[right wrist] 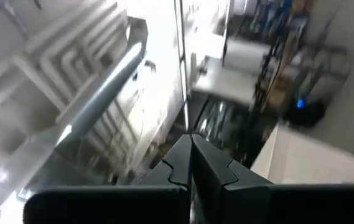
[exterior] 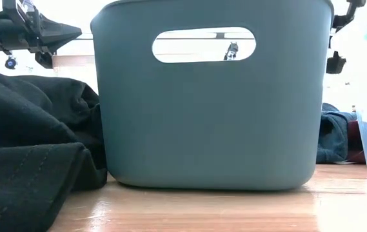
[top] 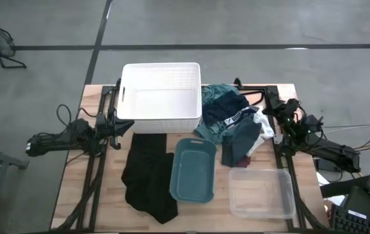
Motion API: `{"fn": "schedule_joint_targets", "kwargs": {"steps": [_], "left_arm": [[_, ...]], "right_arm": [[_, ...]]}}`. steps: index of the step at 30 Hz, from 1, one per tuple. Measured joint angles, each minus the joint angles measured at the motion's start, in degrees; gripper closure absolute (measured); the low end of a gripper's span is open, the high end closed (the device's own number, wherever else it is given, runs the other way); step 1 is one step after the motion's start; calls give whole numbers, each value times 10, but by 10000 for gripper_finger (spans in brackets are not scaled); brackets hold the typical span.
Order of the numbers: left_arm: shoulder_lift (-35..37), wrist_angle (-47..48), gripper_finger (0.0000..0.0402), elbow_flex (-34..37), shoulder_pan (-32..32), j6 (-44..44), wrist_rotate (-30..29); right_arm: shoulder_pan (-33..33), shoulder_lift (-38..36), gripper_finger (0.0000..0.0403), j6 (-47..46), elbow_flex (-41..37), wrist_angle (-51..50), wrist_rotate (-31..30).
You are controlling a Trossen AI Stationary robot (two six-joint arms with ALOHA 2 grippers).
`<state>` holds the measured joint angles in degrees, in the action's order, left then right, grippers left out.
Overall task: Pick & Place Cloths
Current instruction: Put the gray boxers into the transparent bin
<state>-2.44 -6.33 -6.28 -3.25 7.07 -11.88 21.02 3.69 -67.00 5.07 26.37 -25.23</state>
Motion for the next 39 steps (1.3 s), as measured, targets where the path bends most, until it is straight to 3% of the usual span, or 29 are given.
{"fn": "schedule_joint_targets", "kwargs": {"steps": [3, 6, 10, 14, 18, 21, 31, 39], "left_arm": [[0, 0, 378, 0, 0, 0, 0], [0, 0, 378, 0, 0, 0, 0], [0, 0, 378, 0, 0, 0, 0], [0, 0, 378, 0, 0, 0, 0], [0, 0, 378, 0, 0, 0, 0], [0, 0, 378, 0, 0, 0, 0], [0, 0, 378, 0, 0, 0, 0], [0, 0, 378, 0, 0, 0, 0]], "right_arm": [[0, 48, 394, -15, 28, -10, 73], [0, 114, 394, -22, 91, -87, 162], [0, 199, 394, 21, 221, -359, 299], [0, 269, 387, 117, 349, -645, 353], [0, 324, 353, 206, 449, -851, 342], [0, 364, 313, 246, 492, -937, 323], [0, 479, 172, 277, 489, -951, 265], [0, 533, 149, 318, 449, -945, 231]]}}
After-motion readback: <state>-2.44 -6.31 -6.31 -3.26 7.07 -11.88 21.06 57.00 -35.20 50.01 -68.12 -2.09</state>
